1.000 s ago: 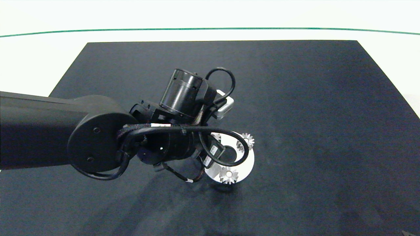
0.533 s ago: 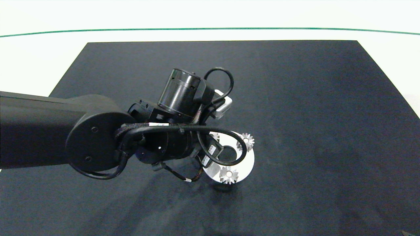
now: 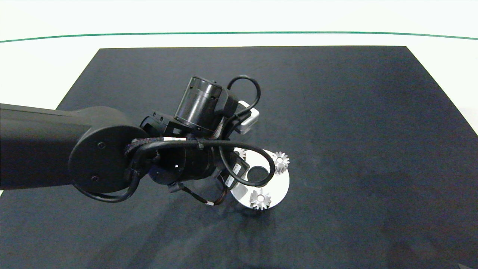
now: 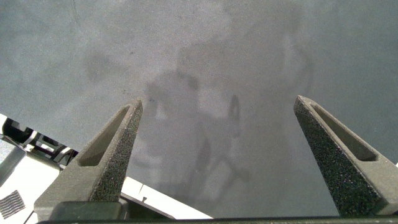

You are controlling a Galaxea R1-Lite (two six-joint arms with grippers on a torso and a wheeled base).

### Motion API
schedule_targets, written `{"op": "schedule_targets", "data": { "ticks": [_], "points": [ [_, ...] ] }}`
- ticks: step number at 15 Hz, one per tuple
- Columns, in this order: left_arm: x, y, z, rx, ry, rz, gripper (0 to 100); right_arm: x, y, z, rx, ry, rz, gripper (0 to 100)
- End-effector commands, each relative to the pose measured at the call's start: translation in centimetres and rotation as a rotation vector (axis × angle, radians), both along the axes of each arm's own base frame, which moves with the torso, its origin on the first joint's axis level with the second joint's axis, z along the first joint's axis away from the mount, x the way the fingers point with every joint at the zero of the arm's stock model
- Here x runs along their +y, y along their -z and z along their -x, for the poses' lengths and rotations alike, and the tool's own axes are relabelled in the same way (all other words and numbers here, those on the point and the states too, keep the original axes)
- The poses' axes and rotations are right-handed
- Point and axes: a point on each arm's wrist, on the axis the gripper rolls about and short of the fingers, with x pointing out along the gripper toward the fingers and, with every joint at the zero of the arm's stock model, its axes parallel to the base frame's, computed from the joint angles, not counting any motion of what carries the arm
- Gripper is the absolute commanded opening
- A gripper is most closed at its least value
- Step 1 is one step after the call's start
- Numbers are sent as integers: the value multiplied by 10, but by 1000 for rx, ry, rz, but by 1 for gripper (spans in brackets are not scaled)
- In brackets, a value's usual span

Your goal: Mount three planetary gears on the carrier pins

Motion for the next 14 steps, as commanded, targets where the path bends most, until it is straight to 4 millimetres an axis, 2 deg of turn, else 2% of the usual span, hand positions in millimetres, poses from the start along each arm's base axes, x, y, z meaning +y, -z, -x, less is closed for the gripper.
{"op": "schedule_targets", "data": {
  "ticks": [1,5,14],
  "points": [
    [4,0,-1,-1,-11,-4,0,0,0,0,1,-3,7,100],
    [2,6,-1,13,-8,-17,0,0,1,0,3,-3,8,100],
    [-1,5,1,10,0,-9,0,0,1,0,1,-3,7,100]
  ]
}}
